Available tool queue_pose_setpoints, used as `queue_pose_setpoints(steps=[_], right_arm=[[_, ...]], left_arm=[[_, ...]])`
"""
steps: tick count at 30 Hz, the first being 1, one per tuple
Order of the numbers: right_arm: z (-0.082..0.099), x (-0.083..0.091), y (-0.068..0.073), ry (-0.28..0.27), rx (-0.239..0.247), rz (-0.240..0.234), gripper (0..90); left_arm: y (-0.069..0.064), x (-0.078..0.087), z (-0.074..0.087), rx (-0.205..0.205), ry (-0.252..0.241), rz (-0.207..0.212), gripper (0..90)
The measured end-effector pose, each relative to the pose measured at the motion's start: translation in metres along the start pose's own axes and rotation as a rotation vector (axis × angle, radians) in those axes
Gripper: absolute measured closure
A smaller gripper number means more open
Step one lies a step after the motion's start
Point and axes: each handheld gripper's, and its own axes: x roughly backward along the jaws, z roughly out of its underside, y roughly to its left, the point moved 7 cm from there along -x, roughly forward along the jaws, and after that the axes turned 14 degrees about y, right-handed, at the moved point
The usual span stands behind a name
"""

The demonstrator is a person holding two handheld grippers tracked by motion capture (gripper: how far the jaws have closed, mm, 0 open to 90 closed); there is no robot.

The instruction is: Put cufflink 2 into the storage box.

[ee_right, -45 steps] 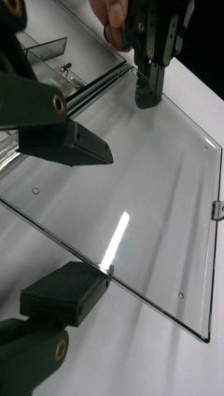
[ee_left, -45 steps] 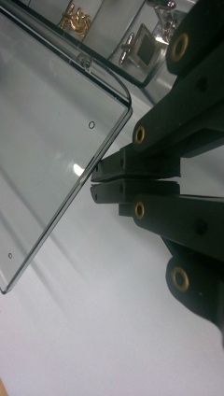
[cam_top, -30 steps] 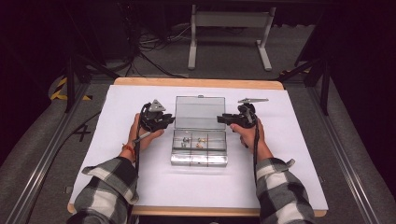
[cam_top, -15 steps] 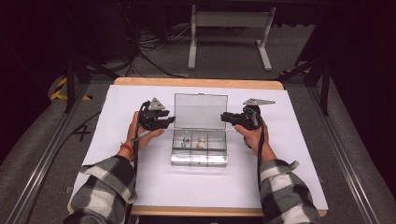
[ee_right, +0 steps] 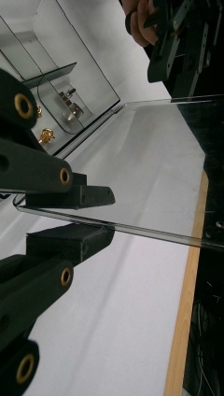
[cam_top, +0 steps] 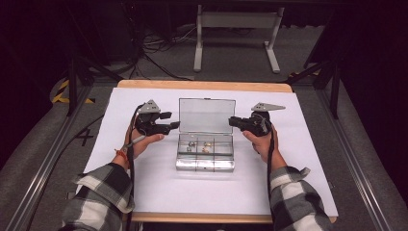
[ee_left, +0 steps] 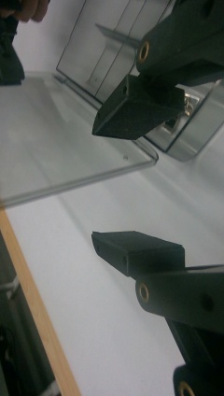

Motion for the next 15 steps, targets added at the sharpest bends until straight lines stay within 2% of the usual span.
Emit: queue_pose_setpoints(steps=[3, 5, 9, 11, 13, 15], right_arm=[[0.0, 0.001, 0.001, 0.0, 0.01, 0.01, 81.1], [0.0, 0.001, 0.002, 0.0, 0.018, 0.013, 81.1], [0.001, 0.004, 0.006, -0.003, 0.044, 0.031, 81.1], [0.001, 0.005, 0.008, 0.0, 0.055, 0.036, 81.1], [0.002, 0.007, 0.011, 0.003, 0.08, 0.055, 81.1], [0.002, 0.008, 0.012, 0.008, 0.094, 0.073, 81.0]], left_arm=[[-0.006, -0.007, -0.002, -0.023, 0.013, 0.0, 48.9], [-0.007, -0.01, -0.003, -0.013, 0.017, -0.006, 53.8], [-0.009, -0.013, -0.007, -0.036, 0.01, -0.011, 66.4], [-0.01, -0.013, -0.008, -0.044, 0.011, -0.014, 68.1], [-0.009, -0.014, -0.009, -0.045, 0.012, -0.023, 74.4], [-0.01, -0.013, -0.009, -0.055, 0.015, -0.02, 75.0]])
